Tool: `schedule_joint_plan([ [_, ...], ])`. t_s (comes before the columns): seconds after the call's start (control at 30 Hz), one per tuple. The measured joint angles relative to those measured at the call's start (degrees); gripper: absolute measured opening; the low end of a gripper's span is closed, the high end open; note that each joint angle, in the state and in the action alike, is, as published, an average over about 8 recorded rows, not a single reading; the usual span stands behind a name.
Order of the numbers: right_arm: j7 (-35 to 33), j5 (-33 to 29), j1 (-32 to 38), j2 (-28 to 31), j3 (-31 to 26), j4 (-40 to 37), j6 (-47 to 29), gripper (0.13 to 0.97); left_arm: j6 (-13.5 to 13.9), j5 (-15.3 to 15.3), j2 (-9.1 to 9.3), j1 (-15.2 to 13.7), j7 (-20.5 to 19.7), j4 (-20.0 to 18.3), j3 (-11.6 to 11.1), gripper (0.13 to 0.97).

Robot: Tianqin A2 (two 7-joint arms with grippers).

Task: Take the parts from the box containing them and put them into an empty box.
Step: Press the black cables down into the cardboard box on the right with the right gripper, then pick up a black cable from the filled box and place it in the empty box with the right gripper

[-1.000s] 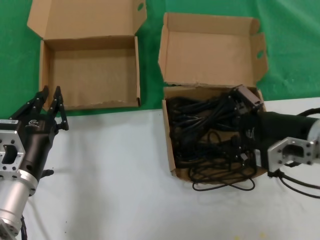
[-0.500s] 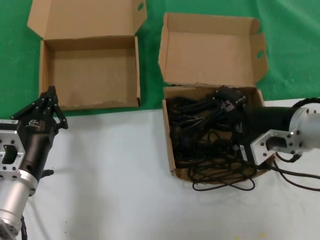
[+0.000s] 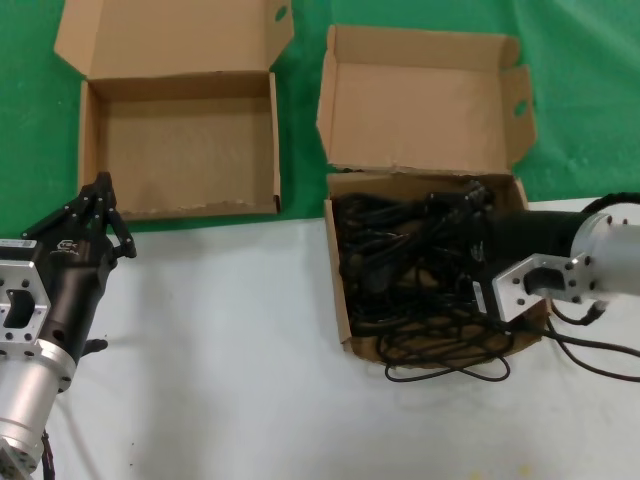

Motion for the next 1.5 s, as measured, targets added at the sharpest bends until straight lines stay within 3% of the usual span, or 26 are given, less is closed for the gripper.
schedule_joint_plan([
  [0.3,2.4,-1.55,-0.5,-0.45,0.06,0.99,-1.36,0.432,0.0,0.0,0.0,0.0,0.0,0.0,0.0,0.145],
  [0.6,3.57,-2.86,-0.18,-0.74,0.3,1.37,-2.15,0.273,0.0,0.0,0.0,0.0,0.0,0.0,0.0,0.145],
  [1.07,18.37,-5.14,6.52,-1.26,3.24,13.33,-12.26,0.211,0.0,0.0,0.0,0.0,0.0,0.0,0.0,0.145],
  [1.27,22.16,-8.73,13.62,-8.77,0.22,9.62,-14.64,0.21,0.0,0.0,0.0,0.0,0.0,0.0,0.0,0.145],
  [1.5,22.33,-14.16,20.07,-19.65,-3.81,0.4,-11.99,0.21,0.0,0.0,0.0,0.0,0.0,0.0,0.0,0.145],
])
